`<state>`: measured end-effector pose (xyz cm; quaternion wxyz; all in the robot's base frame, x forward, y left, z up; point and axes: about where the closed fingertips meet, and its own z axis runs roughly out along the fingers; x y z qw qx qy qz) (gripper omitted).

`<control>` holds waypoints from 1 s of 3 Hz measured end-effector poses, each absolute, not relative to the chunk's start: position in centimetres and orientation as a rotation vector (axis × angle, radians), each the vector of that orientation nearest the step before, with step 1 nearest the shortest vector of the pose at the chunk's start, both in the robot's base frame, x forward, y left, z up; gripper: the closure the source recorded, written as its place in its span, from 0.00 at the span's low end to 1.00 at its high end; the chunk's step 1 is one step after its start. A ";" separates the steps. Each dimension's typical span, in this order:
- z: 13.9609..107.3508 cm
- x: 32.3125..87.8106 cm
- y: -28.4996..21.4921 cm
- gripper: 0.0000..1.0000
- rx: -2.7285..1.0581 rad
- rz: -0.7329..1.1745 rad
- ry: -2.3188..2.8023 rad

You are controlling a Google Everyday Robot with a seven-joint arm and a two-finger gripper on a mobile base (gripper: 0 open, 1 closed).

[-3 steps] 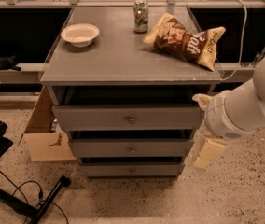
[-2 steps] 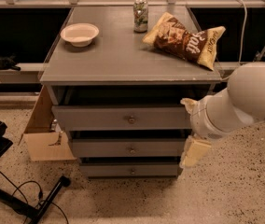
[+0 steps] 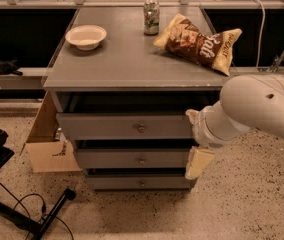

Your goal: Open top drawer

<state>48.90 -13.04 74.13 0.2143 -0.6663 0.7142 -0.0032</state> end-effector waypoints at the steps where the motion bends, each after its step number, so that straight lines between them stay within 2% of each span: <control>1: 72.8 50.1 -12.0 0.00 -1.891 -0.034 1.962; 3: 70.6 55.3 -11.4 0.00 -1.975 -0.176 1.868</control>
Offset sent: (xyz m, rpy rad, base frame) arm 0.0772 0.0170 -0.0451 -0.1180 -0.1153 0.1186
